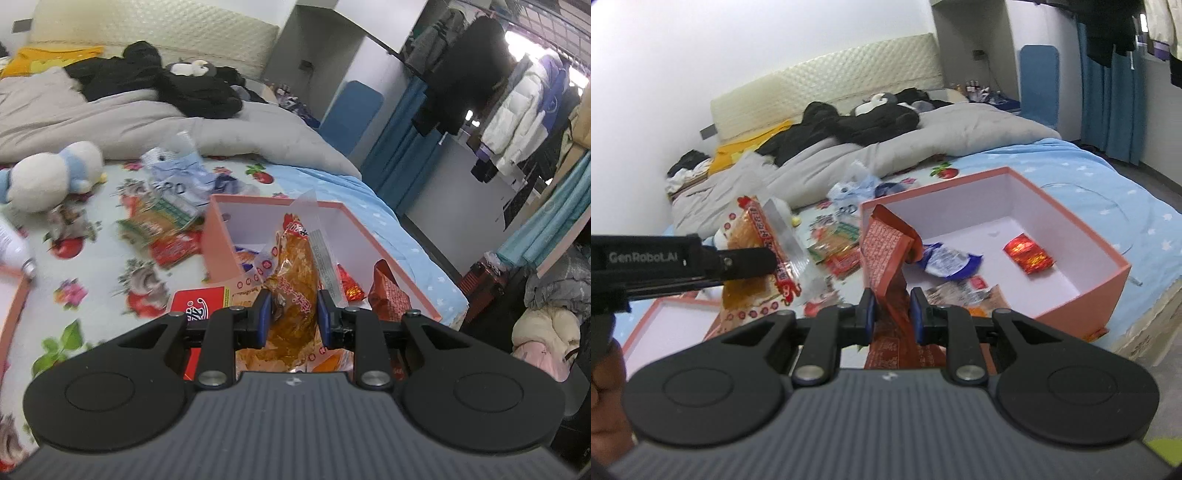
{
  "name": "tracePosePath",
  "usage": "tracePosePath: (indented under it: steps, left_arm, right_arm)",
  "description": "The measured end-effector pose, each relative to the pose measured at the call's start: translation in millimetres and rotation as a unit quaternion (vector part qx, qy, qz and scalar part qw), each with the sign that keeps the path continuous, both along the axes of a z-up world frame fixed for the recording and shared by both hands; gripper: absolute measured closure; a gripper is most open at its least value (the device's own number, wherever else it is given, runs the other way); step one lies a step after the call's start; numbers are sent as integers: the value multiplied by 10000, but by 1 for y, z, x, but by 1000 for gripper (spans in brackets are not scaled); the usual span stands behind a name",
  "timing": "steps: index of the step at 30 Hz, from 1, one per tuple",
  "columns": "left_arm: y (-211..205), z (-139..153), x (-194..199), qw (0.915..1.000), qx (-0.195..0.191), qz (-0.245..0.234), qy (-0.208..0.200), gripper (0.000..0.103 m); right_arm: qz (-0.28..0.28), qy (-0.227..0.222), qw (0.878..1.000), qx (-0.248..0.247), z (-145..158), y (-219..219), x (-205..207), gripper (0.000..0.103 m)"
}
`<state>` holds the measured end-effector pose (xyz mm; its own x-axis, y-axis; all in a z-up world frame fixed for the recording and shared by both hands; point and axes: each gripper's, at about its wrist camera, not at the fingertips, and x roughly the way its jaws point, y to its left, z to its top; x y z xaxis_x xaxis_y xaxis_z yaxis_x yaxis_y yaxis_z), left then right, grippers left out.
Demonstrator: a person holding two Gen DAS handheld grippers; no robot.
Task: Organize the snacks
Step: 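Carry the jerky packet in the left tool and red strip packet in the right tool over the pink box, then open both tools to drop the two packets into the pink box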
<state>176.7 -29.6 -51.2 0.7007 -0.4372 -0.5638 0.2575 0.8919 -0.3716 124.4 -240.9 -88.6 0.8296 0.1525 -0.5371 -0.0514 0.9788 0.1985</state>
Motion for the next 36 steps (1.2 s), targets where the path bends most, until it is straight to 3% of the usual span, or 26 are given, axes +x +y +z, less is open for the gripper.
tracePosePath:
  steps: [5, 15, 22, 25, 32, 34, 36]
  left_arm:
    - [-32, -3, 40, 9996, 130, -240, -4, 73]
    - [-77, -19, 135, 9975, 409, -560, 157, 73]
    - [-103, -48, 202, 9913, 771, -811, 695, 73]
    - [-104, -60, 216, 9901, 789, -761, 875, 73]
    - [-104, -60, 214, 9906, 844, -745, 782, 72]
    - [-103, -56, 212, 9910, 828, -736, 756, 69]
    - [-100, -52, 207, 9916, 817, -692, 732, 53]
  right_arm:
    - [-158, -108, 9998, -64, -2, -18, 28, 79]
    - [-520, 154, 9985, -71, -24, -67, 96, 79]
    - [-470, 518, 9975, 98, -42, -87, 129, 79]
    - [-455, 644, 9969, 12, -48, -89, 134, 79]
    - [-512, 805, 9954, 36, -55, -93, 133, 78]
    - [-534, 804, 9953, 85, -53, -95, 133, 74]
    - [-538, 768, 9955, 128, -49, -96, 131, 50]
